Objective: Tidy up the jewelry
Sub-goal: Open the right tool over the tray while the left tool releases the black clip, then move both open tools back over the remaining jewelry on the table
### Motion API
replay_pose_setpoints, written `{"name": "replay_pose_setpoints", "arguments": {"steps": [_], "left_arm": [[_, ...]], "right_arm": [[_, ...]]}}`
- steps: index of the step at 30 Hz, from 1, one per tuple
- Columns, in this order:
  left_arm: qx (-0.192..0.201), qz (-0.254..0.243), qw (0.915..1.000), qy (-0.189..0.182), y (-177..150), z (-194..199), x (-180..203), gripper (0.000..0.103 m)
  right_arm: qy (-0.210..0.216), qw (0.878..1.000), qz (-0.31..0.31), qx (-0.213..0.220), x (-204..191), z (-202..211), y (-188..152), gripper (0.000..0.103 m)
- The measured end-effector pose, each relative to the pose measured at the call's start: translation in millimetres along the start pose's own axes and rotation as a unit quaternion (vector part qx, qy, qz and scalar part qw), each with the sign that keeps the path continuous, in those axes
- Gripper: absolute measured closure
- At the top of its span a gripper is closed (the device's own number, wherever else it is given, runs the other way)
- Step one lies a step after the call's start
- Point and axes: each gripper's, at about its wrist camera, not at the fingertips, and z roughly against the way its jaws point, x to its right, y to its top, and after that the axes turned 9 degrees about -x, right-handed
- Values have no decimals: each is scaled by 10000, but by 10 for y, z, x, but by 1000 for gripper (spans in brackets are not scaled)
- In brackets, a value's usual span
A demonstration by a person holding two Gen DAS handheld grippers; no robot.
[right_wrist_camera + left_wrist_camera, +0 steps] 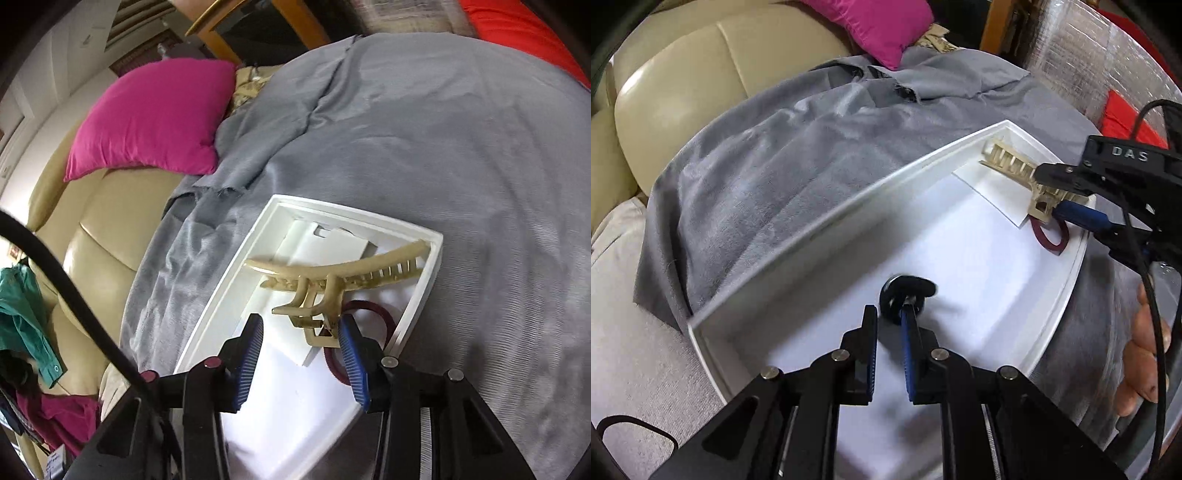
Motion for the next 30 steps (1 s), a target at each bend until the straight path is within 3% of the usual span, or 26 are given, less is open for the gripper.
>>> {"name": "replay_pose_setpoints", "arguments": {"steps": [4,6,13,21,26,30], "left_arm": [[-82,-370,9993,-66,-81,-18,172,89],[-112,-460,9987,-179,-117,-9,233,89],[-349,-606,9949,-729,-168,8,348,91],[-769,-856,9821,-1488,-236,-12,588,91],[-820,-783,9804,-1609,-193,-8,596,89],[-401,-969,9873,-1197,-195,116,647,88]], "right_arm": [[39,9997,-204,133,159,180,22,55],[1,9996,-223,197,201,248,31,46],[-24,9994,-190,283,240,281,46,44],[-27,9995,-154,260,254,239,178,42],[350,9993,18,114,223,350,119,42],[526,9978,119,396,232,704,-36,42]]}}
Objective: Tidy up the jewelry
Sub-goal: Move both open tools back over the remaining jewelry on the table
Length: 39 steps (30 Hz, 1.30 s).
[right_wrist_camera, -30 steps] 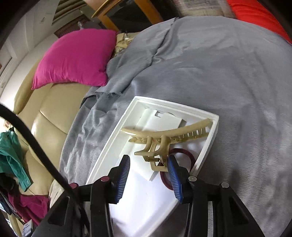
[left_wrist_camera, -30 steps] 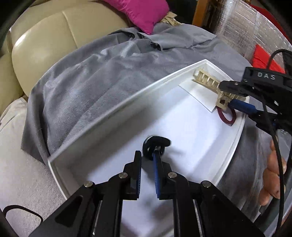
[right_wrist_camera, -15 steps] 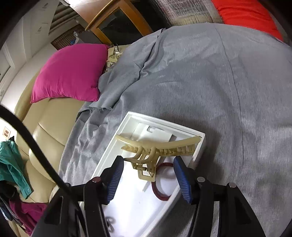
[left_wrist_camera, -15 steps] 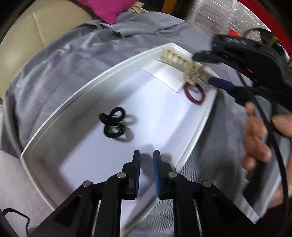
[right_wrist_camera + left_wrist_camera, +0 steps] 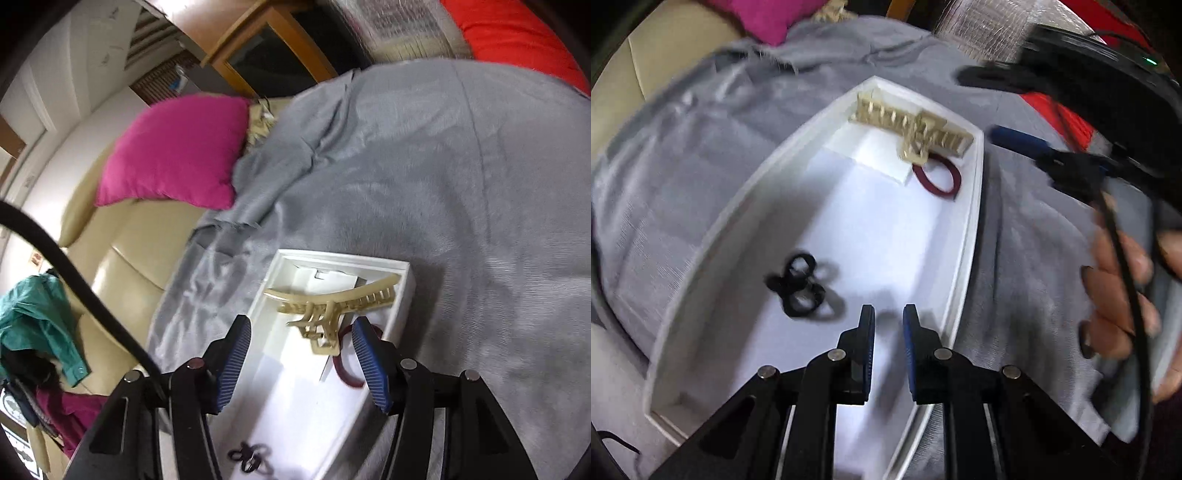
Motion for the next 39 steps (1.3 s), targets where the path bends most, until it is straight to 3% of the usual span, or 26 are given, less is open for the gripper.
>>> {"name": "replay_pose_setpoints", "arguments": {"steps": [2,4,8,11,13,14,17,20,27,29,32,39], "left_arm": [[205,-60,9995,221,7,68,36,84],[478,-145,9973,533,3,140,108,73],[1054,-472,9886,970,-85,313,380,63],[1450,-935,9797,1021,-181,431,723,58],[1555,-1243,9762,862,-227,419,939,47],[1570,-1370,9750,772,-254,395,1026,47],[1492,-1863,9700,451,-388,319,1373,47],[1258,-2241,9664,102,-487,210,1666,47],[600,-2542,9641,-478,-519,-75,2032,47],[536,-2605,9628,-485,-543,-148,2117,46],[457,-2684,9609,-512,-554,-223,2177,38],[90,-2752,9581,-792,-567,-378,2230,34]], "right_arm": [[-2,9999,2,150,28,216,-67,42],[-148,9993,71,326,93,520,-184,42],[-481,9966,-66,664,443,1209,-508,42],[-687,9931,-330,893,782,1679,-765,42],[-919,9887,-511,1067,1052,2050,-992,42],[-1055,9859,-606,1152,1199,2236,-1123,42],[-1221,9796,-933,1292,1563,2593,-1397,45],[-1179,9745,-1372,1325,1995,2818,-1643,55],[-1113,9715,-1858,959,2517,2868,-1870,57],[-1099,9749,-1759,815,2543,2856,-1876,54],[-1289,9774,-1535,674,2512,2835,-1884,40],[-2107,9751,-677,151,2451,2614,-1953,36]]}}
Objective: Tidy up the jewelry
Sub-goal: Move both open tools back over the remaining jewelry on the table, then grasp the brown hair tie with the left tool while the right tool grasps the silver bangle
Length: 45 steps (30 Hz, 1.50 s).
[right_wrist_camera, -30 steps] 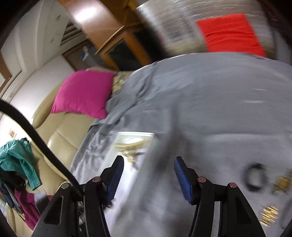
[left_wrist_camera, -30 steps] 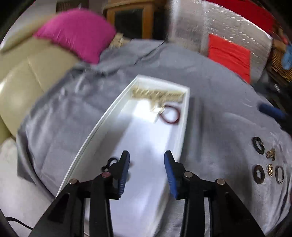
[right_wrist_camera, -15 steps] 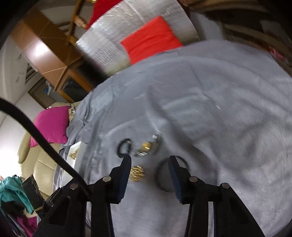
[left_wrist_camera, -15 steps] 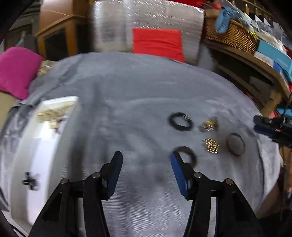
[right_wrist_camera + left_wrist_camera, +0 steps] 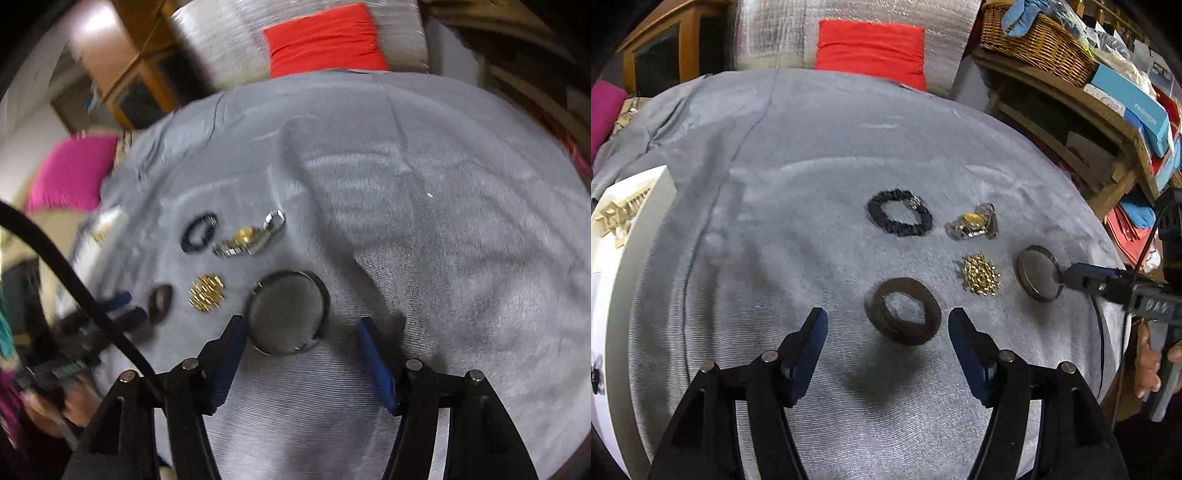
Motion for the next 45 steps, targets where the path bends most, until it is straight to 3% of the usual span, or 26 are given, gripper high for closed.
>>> {"name": "replay_pose_setpoints", "arguments": {"steps": [5,13,15,16,18,19,22,24,25,32,35,37,38,39,40,45], "left_arm": [[-10,-39,9997,-220,8,-11,28,31],[-23,-261,9996,86,36,-148,146,30],[-52,-334,9993,151,28,-171,165,32],[-61,-373,9991,200,25,-193,179,38],[-71,-440,9986,268,22,-220,202,52],[-49,-481,9985,273,21,-221,212,56],[-20,-530,9983,231,17,-214,219,67],[-18,-513,9985,169,16,-205,207,73],[-14,-492,9987,120,18,-193,195,77],[36,-378,9993,-59,16,-121,113,84],[10,-321,9995,-41,22,-108,68,83],[-82,-214,9997,-81,26,-116,13,82],[-122,-179,9997,-89,29,-123,-4,80],[-147,-151,9997,-91,31,-126,-30,75],[-155,-131,9997,-108,33,-121,-51,69],[-155,-118,9995,-256,19,-88,-70,55]], "right_arm": [[-86,9986,528,39,-119,-25,-43,27],[-377,9961,787,88,-240,-173,3,26],[-449,9958,790,128,-269,-208,24,33],[-484,9955,808,139,-283,-213,26,38],[-562,9953,787,103,-281,-228,39,63],[-510,9958,754,38,-267,-245,50,68],[-550,9955,775,37,-282,-257,55,71],[-532,9954,798,22,-292,-252,61,83],[-469,9959,769,10,-289,-240,63,83],[-247,9970,731,-3,-321,-176,73,88],[-96,9976,656,-201,-326,-211,74,84],[84,9979,532,-362,-295,-230,89,71],[142,9981,481,-349,-282,-221,88,53],[182,9986,418,-285,-267,-186,87,29],[198,9989,381,-189,-265,-155,85,24],[370,9979,530,47,-349,-86,81,23]]}}
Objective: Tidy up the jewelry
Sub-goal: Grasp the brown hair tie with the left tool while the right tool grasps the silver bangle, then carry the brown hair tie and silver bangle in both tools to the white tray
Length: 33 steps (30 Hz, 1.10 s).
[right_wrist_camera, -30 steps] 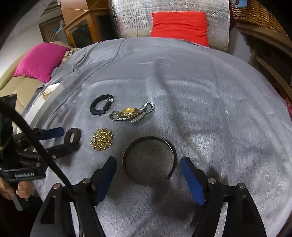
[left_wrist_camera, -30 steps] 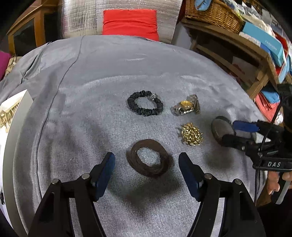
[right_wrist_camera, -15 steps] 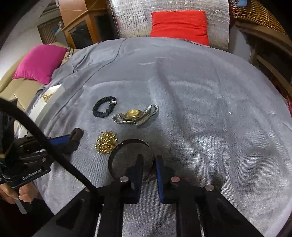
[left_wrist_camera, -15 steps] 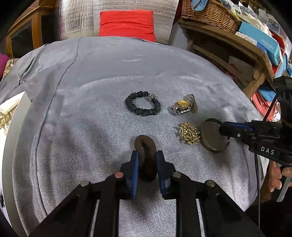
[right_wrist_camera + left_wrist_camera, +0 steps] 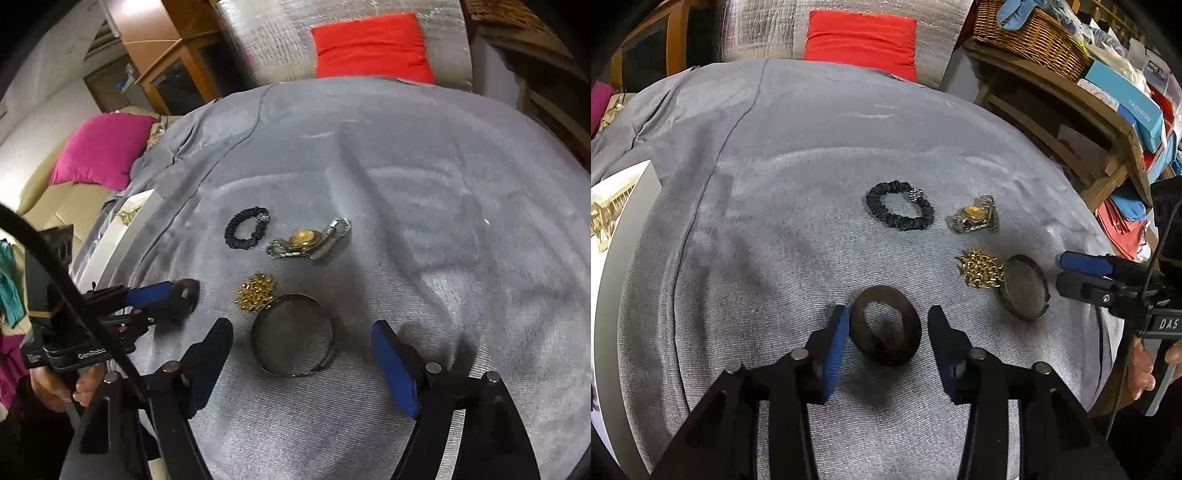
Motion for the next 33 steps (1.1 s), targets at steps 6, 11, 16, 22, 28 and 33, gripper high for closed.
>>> {"name": "replay_pose_setpoints", "arguments": {"steps": [6,11,16,22,28,33], "left_arm": [[-44,-223,9996,152,-22,-55,76,55],[-18,-279,9993,228,-40,-49,60,66],[19,-260,9994,208,-42,-24,30,80],[178,-175,9995,194,-22,79,-8,83],[396,-52,9989,241,-18,231,-42,83],[619,30,9976,313,-90,439,-67,83]], "right_arm": [[-366,9975,470,-378,-210,-250,-29,23],[-894,9915,887,-325,-342,-364,-95,29],[-905,9928,758,-216,-285,-337,-75,39],[-644,9962,571,-116,-200,-187,-39,39],[-419,9984,355,136,-185,-34,31,39],[-298,9987,261,312,-250,33,78,39]]}}
